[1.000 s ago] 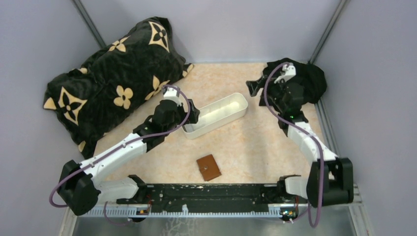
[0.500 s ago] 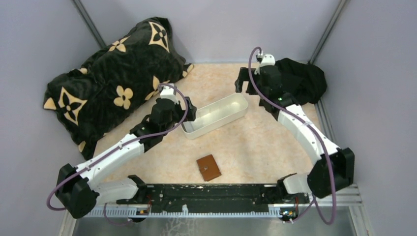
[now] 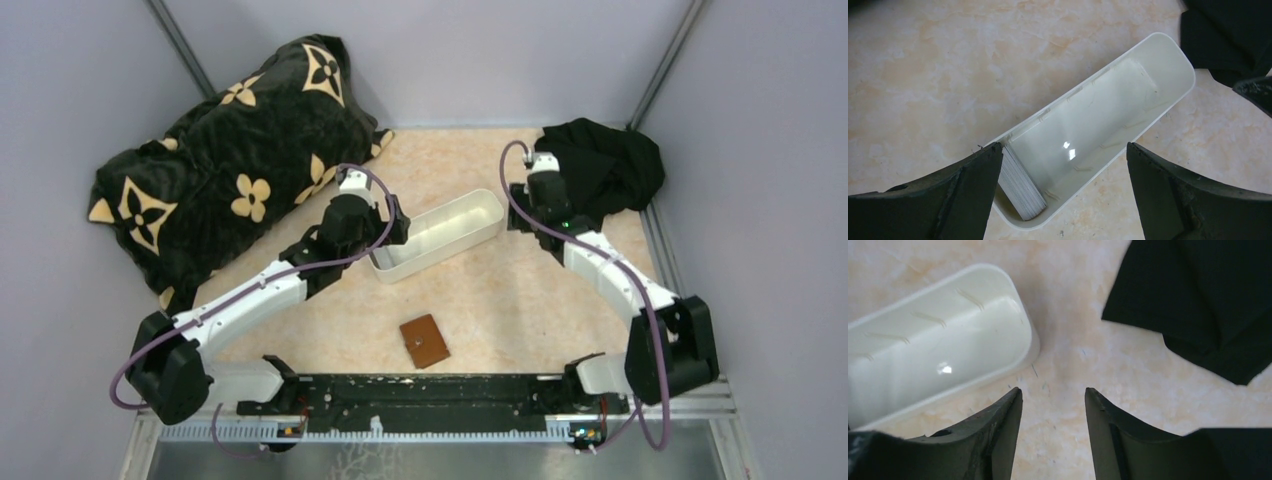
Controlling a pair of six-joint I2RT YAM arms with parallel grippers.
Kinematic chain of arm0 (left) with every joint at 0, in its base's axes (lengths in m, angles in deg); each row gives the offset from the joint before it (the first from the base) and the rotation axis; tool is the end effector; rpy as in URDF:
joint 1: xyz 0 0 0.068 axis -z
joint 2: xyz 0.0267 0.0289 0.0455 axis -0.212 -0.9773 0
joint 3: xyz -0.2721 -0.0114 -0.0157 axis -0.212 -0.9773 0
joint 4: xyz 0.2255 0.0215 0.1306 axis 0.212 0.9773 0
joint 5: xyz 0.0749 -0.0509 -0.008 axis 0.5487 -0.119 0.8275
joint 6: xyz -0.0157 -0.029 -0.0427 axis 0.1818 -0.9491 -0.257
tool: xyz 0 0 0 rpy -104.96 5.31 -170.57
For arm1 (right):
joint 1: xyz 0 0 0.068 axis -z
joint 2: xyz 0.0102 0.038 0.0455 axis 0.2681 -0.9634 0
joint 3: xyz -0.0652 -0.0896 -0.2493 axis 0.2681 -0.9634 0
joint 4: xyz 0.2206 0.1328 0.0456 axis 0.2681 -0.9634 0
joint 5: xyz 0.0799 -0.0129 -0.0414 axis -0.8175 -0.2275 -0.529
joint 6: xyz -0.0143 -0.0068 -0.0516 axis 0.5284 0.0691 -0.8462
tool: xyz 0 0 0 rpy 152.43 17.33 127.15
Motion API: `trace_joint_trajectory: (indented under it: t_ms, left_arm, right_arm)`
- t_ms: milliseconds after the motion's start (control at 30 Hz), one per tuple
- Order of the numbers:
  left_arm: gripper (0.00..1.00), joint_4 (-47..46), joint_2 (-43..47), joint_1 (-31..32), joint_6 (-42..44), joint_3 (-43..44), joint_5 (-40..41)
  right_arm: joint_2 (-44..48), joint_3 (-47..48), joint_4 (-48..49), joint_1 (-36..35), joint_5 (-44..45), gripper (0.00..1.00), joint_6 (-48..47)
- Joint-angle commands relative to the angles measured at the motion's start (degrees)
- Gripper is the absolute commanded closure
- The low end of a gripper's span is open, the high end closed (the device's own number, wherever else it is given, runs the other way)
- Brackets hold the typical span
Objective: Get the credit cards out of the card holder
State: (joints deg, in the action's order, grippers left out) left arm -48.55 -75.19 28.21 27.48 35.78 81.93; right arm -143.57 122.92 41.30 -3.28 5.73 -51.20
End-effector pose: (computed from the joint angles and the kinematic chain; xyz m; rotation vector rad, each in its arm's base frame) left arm 0.2243 -0.1757 0.2826 0.0392 2.0049 -0.4132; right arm 0.2640 0.0834 0.2545 -0.0420 2.2134 0.1002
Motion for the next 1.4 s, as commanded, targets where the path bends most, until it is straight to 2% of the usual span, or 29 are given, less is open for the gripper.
trace_joint_trajectory:
  t_ms: [0, 33, 133, 167, 233, 367, 433, 533, 667, 767, 933, 1033, 1133, 1367]
  left_arm:
    - [0.01, -0.6, 4.2, -0.2, -2.0, -0.4, -0.8]
    - [0.01, -0.2, 5.3, -0.2, -2.3, -1.0, -0.3]
    - [0.02, 4.3, 7.4, -0.2, -3.6, -1.8, 1.1]
    - [0.03, 6.1, 7.9, -0.1, -3.7, -2.1, 0.4]
    - [0.05, 8.6, 9.0, 0.2, -4.3, -3.8, -2.9]
    - [0.05, 9.2, 11.9, 2.3, -5.3, -9.8, -8.4]
    - [0.12, 5.4, 14.5, 3.1, -4.1, -13.3, -17.5]
    - [0.21, -2.1, 18.7, 4.3, -3.4, -18.2, -26.2]
    - [0.21, -6.5, 19.4, 5.2, 0.2, -20.5, -31.3]
    - [0.16, -6.7, 15.0, 5.3, 1.2, -19.7, -31.1]
    - [0.05, -8.4, 6.4, 5.2, 0.7, -17.7, -26.0]
    - [0.02, -10.9, 3.3, 5.3, 0.8, -17.0, -21.8]
    - [0.01, -9.5, 0.1, 4.9, 2.3, -15.1, -17.9]
    - [0.01, -6.0, -3.7, 0.3, 2.6, -12.6, -15.5]
  right_arm:
    - [-7.2, 10.4, 3.3, 0.3, -1.2, 0.59, -1.9]
    - [-8.9, 11.6, 3.5, 0.3, -2.1, 0.66, -1.7]
    - [-13.7, 14.7, 3.4, 0.3, -3.6, 0.73, -0.9]
    - [-14.9, 15.3, 3.4, 0.3, -4.0, 0.79, -0.6]
    - [-16.7, 16.3, 4.0, 0.3, -4.6, 0.83, 0.2]
    - [-19.6, 18.3, 5.2, 1.2, -3.9, 0.82, 1.7]
    - [-21.3, 19.7, 4.9, 2.6, -4.8, 0.8, 2.4]
    - [-24.5, 21.1, 5.0, 4.7, -7.1, 0.8, 3.6]
    - [-25.9, 21.7, 6.1, 6.2, -7.1, 0.78, 3.9]
    - [-27.9, 23.3, 6.2, 6.9, -7.2, 0.74, 4.0]
    - [-32.7, 27.7, 5.2, 8.2, -8.7, 0.72, 4.2]
    - [-35.9, 31.3, 3.7, 8.2, -9.6, 0.7, 3.6]
    - [-38.1, 33.0, 2.7, 8.2, -11.6, 0.67, 3.7]
    - [-37.2, 28.5, 4.0, 7.1, -15.7, 0.64, 4.6]
